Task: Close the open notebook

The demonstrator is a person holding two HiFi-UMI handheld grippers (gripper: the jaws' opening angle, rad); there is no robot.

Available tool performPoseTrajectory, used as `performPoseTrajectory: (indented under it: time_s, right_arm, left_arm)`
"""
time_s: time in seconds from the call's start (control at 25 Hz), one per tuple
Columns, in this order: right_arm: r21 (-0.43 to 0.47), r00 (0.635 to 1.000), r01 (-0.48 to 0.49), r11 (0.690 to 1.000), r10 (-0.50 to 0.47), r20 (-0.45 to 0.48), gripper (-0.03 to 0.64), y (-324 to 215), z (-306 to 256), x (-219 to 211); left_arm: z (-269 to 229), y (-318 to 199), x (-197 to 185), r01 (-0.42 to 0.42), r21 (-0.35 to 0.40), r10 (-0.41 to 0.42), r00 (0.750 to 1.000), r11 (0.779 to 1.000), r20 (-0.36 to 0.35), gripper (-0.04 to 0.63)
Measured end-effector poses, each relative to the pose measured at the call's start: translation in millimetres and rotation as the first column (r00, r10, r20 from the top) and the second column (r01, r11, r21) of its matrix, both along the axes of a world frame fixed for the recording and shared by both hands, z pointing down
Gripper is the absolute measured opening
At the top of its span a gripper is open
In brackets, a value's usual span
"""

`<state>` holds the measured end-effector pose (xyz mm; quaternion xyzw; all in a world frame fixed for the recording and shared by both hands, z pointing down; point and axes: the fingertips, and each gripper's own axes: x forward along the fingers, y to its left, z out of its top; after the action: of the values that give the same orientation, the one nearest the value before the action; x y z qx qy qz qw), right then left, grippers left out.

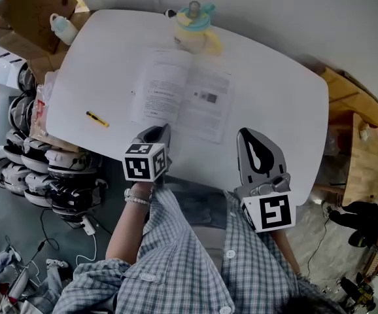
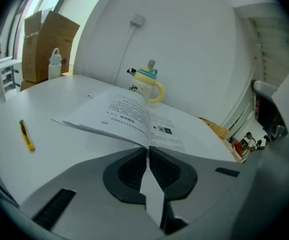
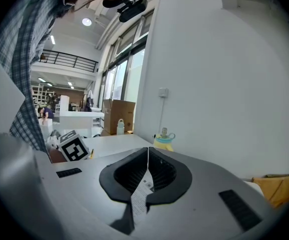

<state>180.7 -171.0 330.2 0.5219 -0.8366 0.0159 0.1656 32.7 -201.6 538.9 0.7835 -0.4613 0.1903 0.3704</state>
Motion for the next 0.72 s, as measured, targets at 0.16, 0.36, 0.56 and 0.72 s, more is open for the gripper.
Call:
performPoseTrajectory:
  time_s: [0.16,0.36,0.56,0.72]
  right_arm:
    - [0.004,1.0,-0.002,1.0,0.002,0.001,0.02,1.8,-0.5,0.6]
    - [0.007,1.0,-0.006,1.0,0.006,0.003,0.02,3.6,-2.1,2.3]
    - [0.007,1.0,-0.008,1.0,0.008,0.003,0.021,4.3,-2.2,2.3]
    - [0.007,1.0,-0.011,1.0,0.011,0.003,0.02,5.1,-1.5,3.2]
  left_arm:
    - [0.5,2.3,5.5,-0.058,0.02,0.057,0.996,0.998,0.066,0.023]
    - [0.0,4.4,12.8,-0.139,0.04,0.131,0.98,0.99,0.152,0.023]
    - [0.5,7.0,19.1,-0.224,0.04,0.208,0.946,0.974,0.248,0.023]
    - [2.9,8.3,25.9,-0.287,0.04,0.262,0.916,0.957,0.302,0.023]
